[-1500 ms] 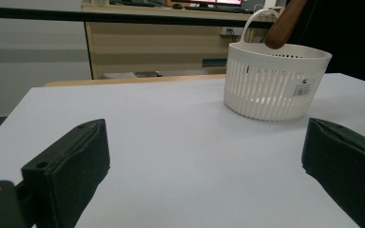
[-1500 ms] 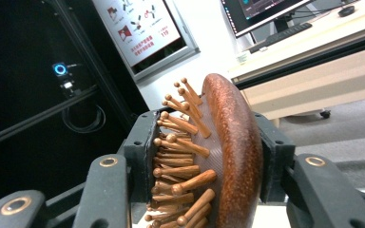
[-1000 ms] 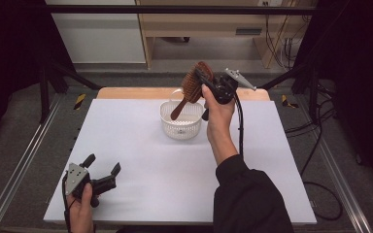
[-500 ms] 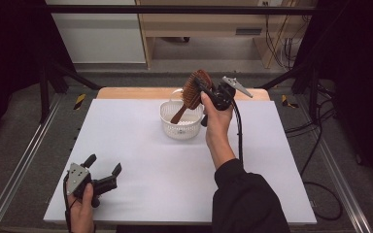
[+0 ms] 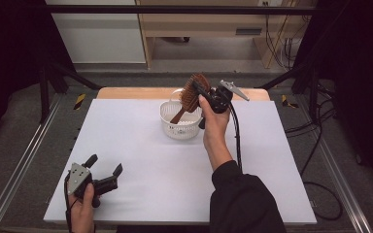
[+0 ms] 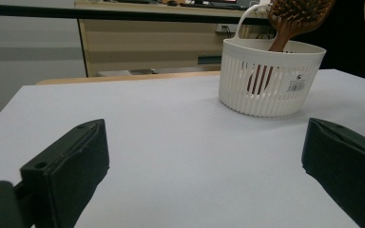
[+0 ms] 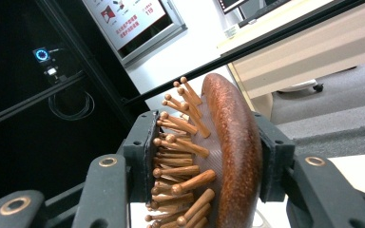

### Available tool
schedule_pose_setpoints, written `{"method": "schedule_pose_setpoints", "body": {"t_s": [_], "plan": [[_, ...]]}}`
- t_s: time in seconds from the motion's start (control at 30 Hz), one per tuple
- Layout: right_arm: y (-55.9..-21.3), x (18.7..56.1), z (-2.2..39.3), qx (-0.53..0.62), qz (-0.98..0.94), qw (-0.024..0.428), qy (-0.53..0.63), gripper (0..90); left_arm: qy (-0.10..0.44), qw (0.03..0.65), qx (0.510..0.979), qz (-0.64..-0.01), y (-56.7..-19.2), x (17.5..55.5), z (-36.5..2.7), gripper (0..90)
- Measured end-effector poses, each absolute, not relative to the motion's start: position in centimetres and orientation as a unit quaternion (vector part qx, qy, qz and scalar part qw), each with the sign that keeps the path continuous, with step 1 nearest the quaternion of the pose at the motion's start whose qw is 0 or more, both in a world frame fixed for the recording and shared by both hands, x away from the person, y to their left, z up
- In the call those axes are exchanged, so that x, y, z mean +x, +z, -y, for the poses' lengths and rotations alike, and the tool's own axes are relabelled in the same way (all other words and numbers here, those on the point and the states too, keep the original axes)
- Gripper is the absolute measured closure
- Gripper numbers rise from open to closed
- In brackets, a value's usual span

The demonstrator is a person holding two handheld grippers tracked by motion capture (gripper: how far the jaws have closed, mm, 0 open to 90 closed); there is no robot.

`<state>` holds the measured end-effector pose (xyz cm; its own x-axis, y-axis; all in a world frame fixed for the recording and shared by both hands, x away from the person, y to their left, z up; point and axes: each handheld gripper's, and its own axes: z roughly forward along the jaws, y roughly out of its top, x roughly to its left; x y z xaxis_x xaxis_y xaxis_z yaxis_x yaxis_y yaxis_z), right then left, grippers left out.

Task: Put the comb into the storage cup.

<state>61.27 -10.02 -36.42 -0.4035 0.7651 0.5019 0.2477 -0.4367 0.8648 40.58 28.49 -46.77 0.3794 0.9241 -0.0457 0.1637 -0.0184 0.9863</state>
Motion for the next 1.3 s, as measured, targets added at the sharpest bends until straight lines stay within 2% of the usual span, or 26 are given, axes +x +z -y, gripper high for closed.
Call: {"method": "schedule_pose_setpoints", "body": {"t_s": [1.3], "plan": [[-38.3,61.3,8.8,0.516,-0.5,0.186,0.671,50.5,0.341,0.546,0.631,-0.432,-46.9,40.7,-28.1,2.2]]}}
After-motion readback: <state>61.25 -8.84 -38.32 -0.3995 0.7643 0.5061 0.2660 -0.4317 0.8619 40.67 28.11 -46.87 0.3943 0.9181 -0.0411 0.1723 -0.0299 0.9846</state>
